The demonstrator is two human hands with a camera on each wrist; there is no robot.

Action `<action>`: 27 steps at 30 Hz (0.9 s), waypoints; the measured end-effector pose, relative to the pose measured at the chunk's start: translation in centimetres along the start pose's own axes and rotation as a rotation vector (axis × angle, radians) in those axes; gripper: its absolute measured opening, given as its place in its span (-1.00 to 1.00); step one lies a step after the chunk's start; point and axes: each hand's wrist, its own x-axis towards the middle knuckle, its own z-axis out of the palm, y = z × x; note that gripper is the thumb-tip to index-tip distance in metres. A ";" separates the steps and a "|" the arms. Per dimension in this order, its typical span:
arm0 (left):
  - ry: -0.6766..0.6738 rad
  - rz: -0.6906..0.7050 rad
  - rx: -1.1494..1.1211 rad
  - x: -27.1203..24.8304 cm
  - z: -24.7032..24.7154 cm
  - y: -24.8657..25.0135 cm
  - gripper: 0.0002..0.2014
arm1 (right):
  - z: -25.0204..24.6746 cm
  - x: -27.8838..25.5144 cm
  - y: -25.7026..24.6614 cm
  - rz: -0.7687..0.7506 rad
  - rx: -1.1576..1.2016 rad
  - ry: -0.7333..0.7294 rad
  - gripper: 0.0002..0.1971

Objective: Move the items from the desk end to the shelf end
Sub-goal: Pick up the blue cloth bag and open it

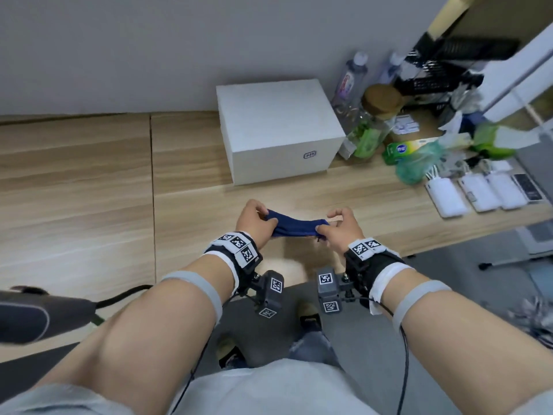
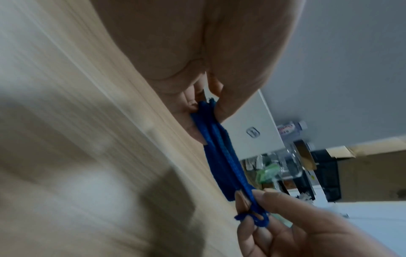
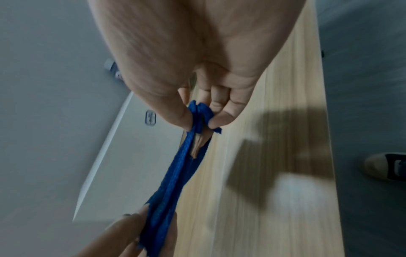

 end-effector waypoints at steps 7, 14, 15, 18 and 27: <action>-0.083 0.101 0.157 1.6 11.5 4.4 -0.81 | -10.1 5.3 2.4 -0.029 -0.023 0.066 -0.75; -0.113 0.067 0.214 5.0 23.6 7.2 -0.81 | -20.0 14.6 7.0 0.003 -0.071 0.122 -0.75; -0.120 0.059 0.217 5.4 25.1 7.5 -0.80 | -21.2 15.5 7.6 0.006 -0.078 0.123 -0.76; -0.136 0.051 0.215 6.6 29.6 8.3 -0.75 | -24.4 18.0 9.5 -0.001 -0.080 0.124 -0.72; -0.116 -0.131 0.203 7.7 33.6 7.4 -0.75 | -28.0 20.5 11.0 -0.018 -0.203 0.003 -0.76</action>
